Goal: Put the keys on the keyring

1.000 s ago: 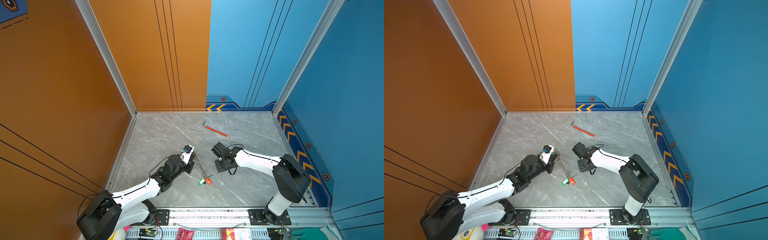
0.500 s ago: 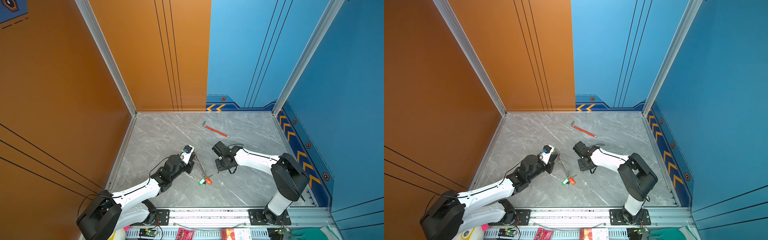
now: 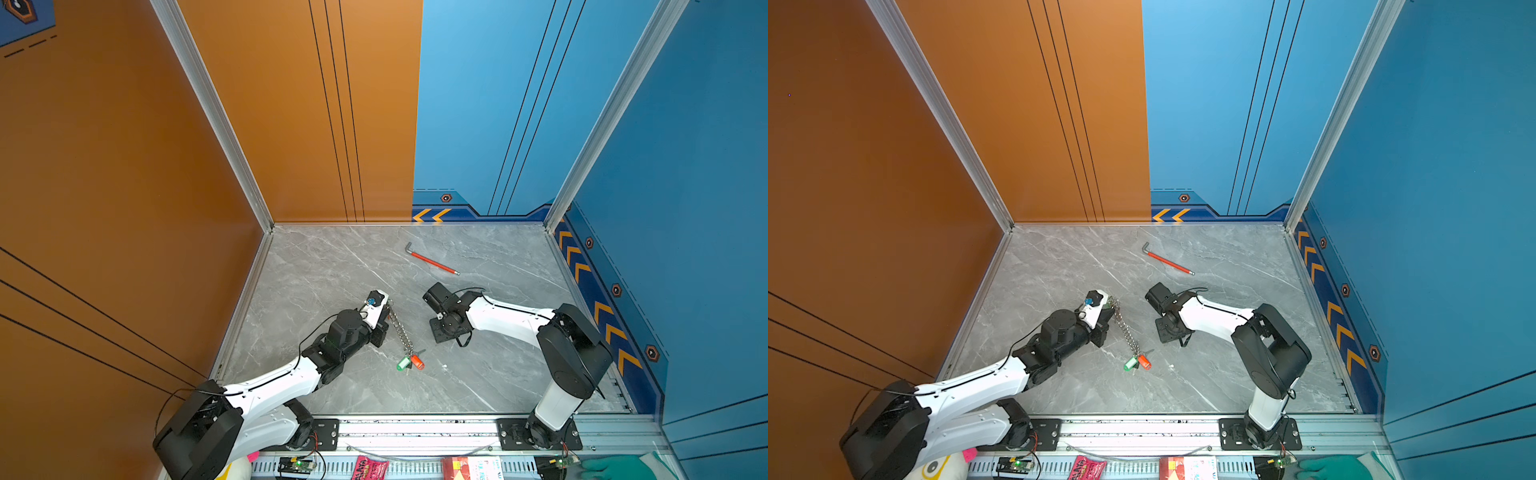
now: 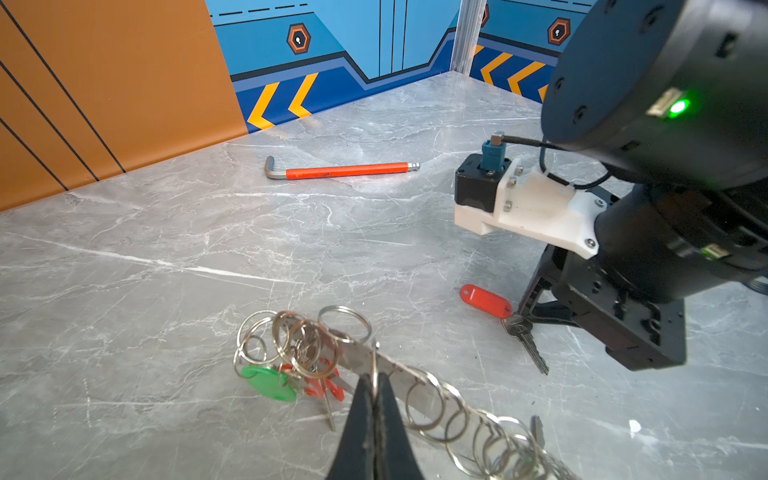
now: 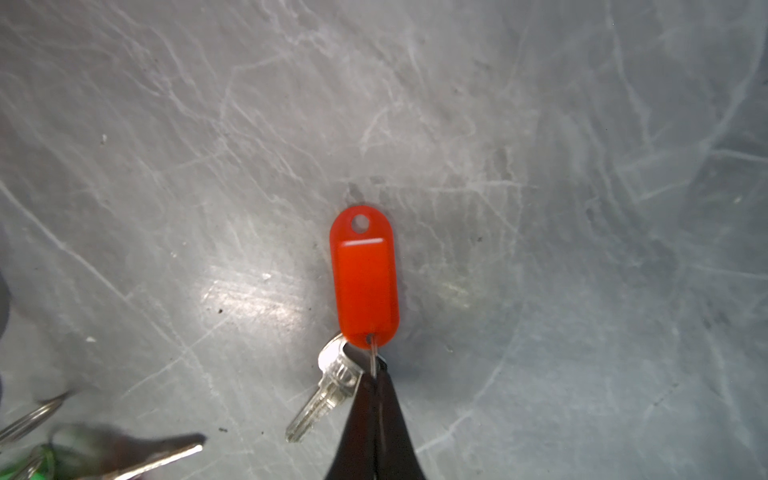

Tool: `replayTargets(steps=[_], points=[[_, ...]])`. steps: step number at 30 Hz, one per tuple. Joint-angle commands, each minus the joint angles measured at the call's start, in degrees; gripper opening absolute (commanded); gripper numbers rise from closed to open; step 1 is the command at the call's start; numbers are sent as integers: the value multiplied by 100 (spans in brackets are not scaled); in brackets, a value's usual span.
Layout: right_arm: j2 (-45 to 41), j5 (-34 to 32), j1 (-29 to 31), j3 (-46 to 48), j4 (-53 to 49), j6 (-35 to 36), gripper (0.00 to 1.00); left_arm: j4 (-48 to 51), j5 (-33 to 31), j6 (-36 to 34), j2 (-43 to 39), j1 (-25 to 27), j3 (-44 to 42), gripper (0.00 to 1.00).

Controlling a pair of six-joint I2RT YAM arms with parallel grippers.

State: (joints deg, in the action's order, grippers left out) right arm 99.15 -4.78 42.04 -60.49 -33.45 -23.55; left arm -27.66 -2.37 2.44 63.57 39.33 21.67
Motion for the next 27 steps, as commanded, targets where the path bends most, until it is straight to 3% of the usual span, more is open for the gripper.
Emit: replayTargets(steps=[1, 11, 18, 27], points=[[-252, -224, 40, -112, -64, 374, 0, -83, 61, -83, 24, -27, 43, 0], [-623, -28, 141, -244, -990, 1099, 0, -82, 3, -96, 41, -33, 32, 0], [-57, 496, 195, -767, -2427, 947, 0, -82, 38, -101, 33, -31, 39, 0], [625, 683, 179, -1063, -2910, 1134, 0, -82, 27, -101, -11, -32, 23, 0]])
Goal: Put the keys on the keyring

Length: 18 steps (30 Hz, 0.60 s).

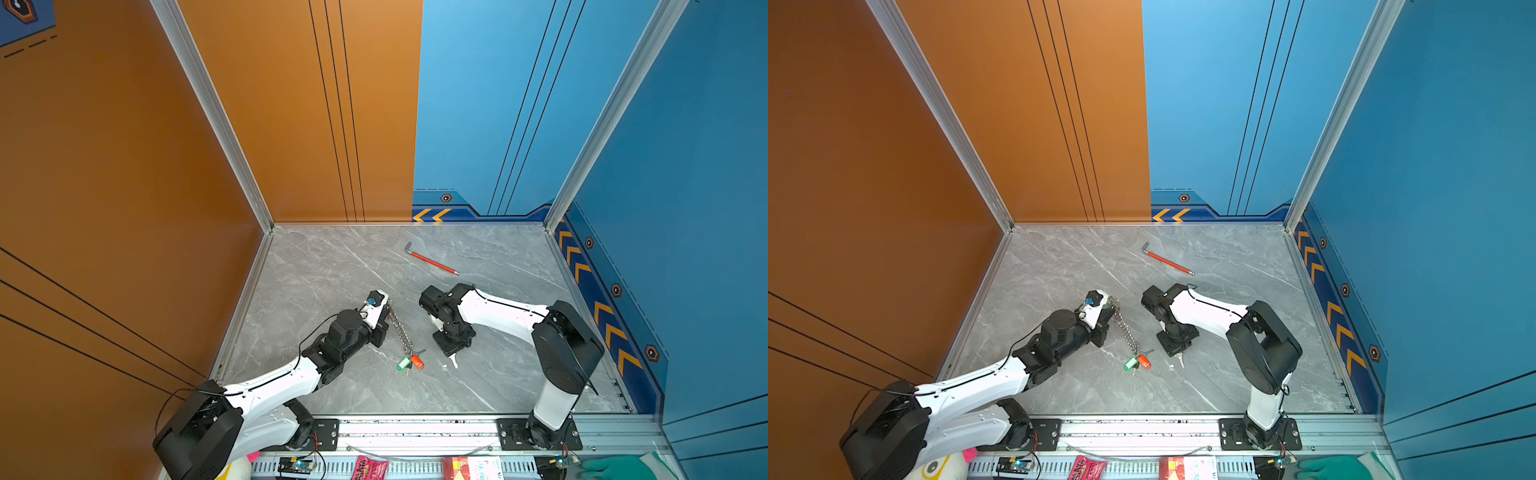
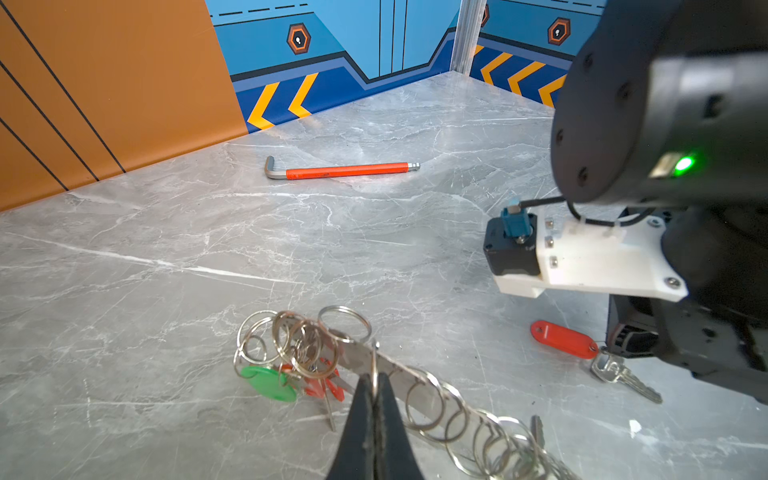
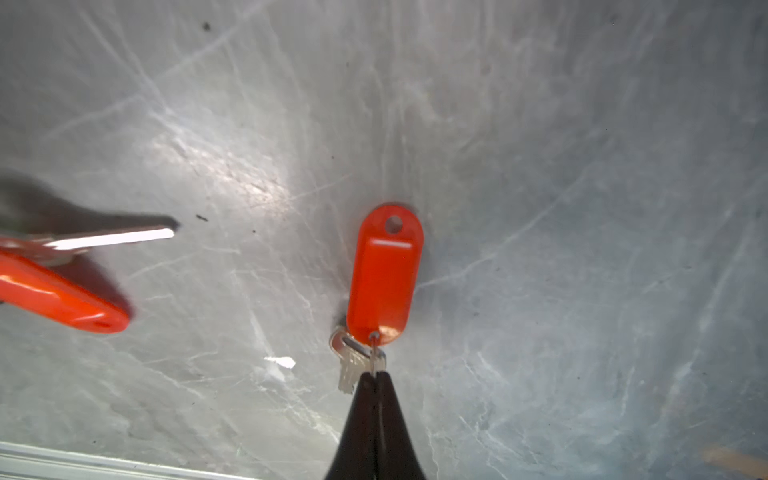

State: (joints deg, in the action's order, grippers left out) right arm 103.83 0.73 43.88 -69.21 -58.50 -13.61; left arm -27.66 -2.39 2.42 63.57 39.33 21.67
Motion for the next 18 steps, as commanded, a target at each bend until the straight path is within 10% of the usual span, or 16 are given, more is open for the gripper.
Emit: replayTargets(steps=[1, 11, 18], points=[[232, 141, -9, -232, -425, 163, 0, -84, 28, -100, -12, -34, 18, 0], [506, -2, -1, -458, -522, 292, 1, -82, 23, -106, -3, -35, 17, 0], [188, -80, 58, -420, -401, 271, 20, -82, 28, -97, 41, -41, 30, 0]])
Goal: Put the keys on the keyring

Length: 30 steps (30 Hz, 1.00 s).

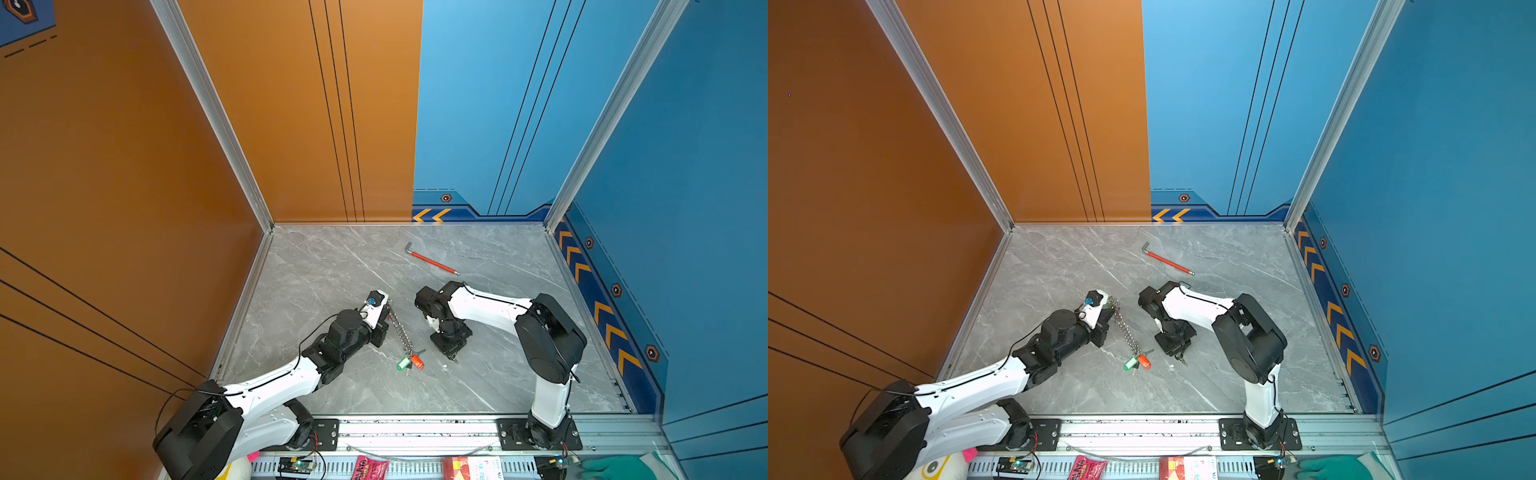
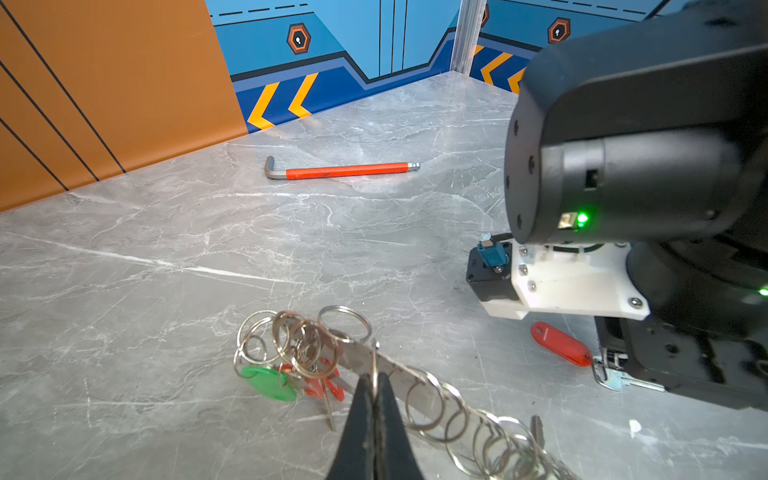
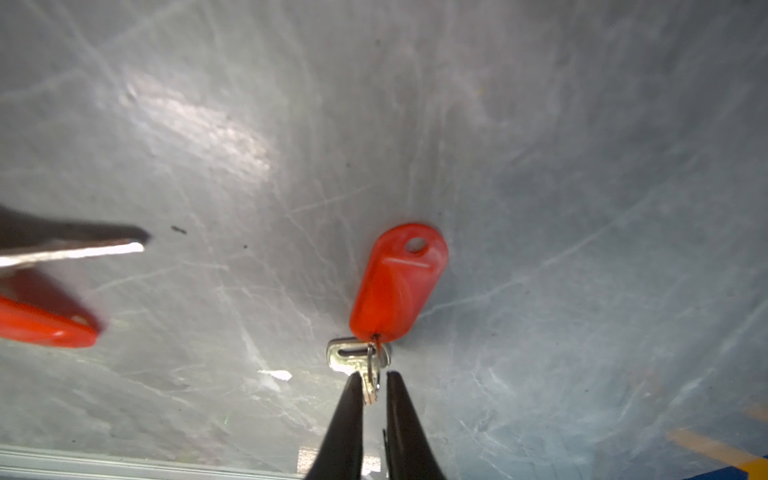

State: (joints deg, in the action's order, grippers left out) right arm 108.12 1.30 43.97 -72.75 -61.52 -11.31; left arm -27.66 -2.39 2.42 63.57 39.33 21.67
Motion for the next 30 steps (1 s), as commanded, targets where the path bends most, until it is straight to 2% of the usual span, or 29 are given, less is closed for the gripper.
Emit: replayTargets(steps=[1, 6, 11, 14, 18, 24, 30], points=[[-348, -147, 45, -40, -82, 8, 22, -82, 23, -96, 41, -37, 37, 0], [-1065, -269, 15, 435, 342, -300, 24, -82, 37, -94, 46, -39, 34, 0], [-2128, -441, 144, 1594, 1753, -830, 23, -82, 72, -84, 85, -34, 52, 0], [-2526, -543, 320, 2132, 2483, -930, 19, -84, 88, -75, 127, -27, 72, 0], [-2762, -737, 512, 2651, 3152, -956, 14, -82, 107, -78, 182, -22, 96, 0], [-3031, -1030, 544, 3468, 4002, -1141, 12, -82, 82, -82, 163, -22, 91, 0], [-3107, -1235, 552, 3606, 4162, -1302, 13, -87, 81, -79, 181, -18, 97, 0]])
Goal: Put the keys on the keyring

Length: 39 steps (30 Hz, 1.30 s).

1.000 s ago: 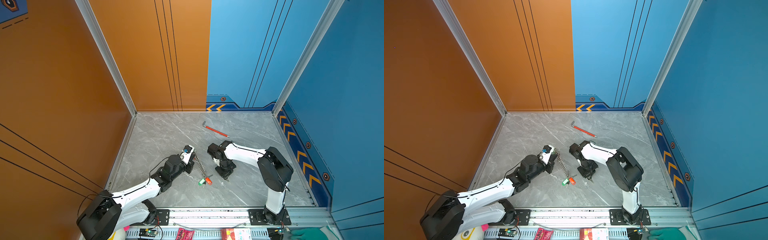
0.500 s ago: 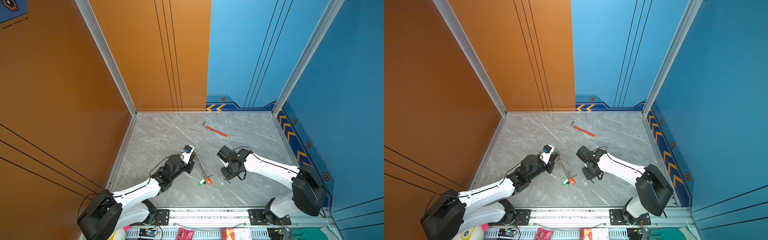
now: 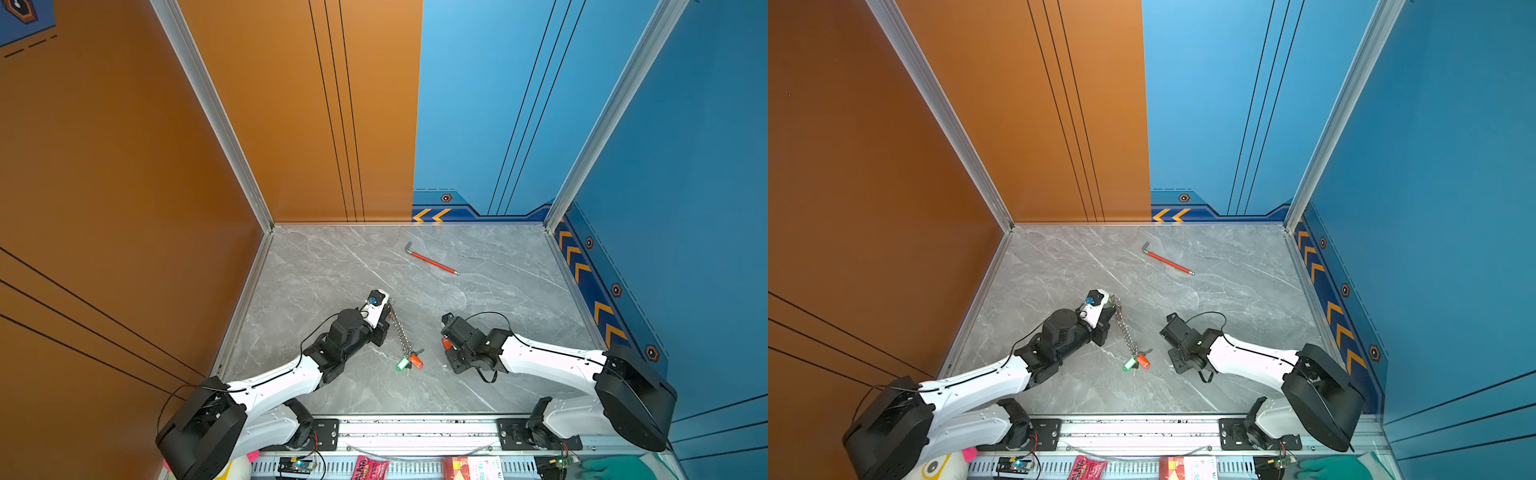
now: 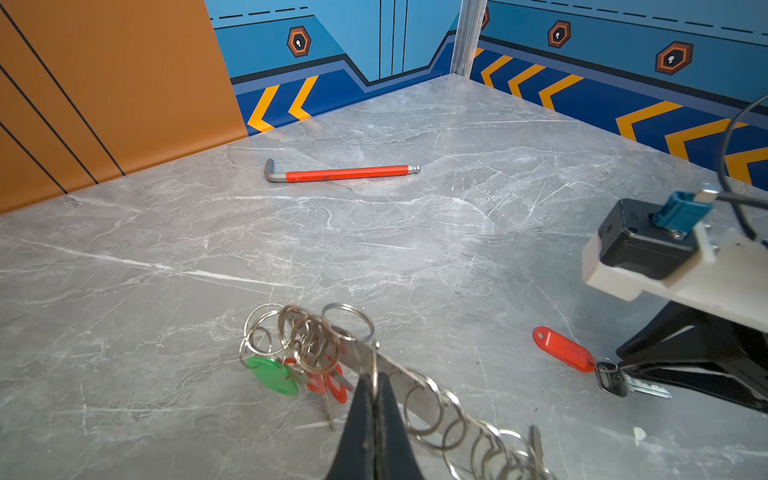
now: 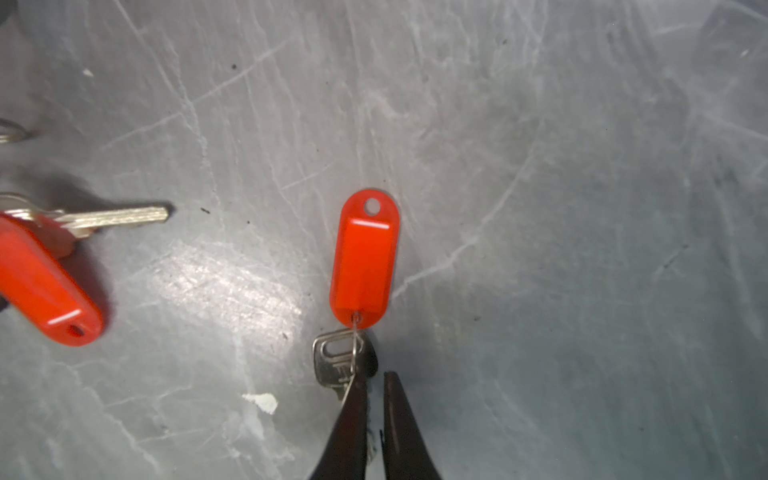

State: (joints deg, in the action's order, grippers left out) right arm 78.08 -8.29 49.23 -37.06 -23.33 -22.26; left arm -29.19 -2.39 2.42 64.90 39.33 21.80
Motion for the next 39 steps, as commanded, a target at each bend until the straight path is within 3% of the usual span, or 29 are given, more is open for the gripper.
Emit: replayTargets(steps=[1, 19, 39], points=[[-99, -245, 44, 41, 344, -221, 13, 71, 83, -76, 49, -22, 78, 0], [-372, -354, 240, 327, 455, -760, 18, 71, 90, -79, 13, -22, 68, 0], [55, -540, 339, -18, 254, -625, 4, 71, 115, -83, 49, -19, 77, 0]])
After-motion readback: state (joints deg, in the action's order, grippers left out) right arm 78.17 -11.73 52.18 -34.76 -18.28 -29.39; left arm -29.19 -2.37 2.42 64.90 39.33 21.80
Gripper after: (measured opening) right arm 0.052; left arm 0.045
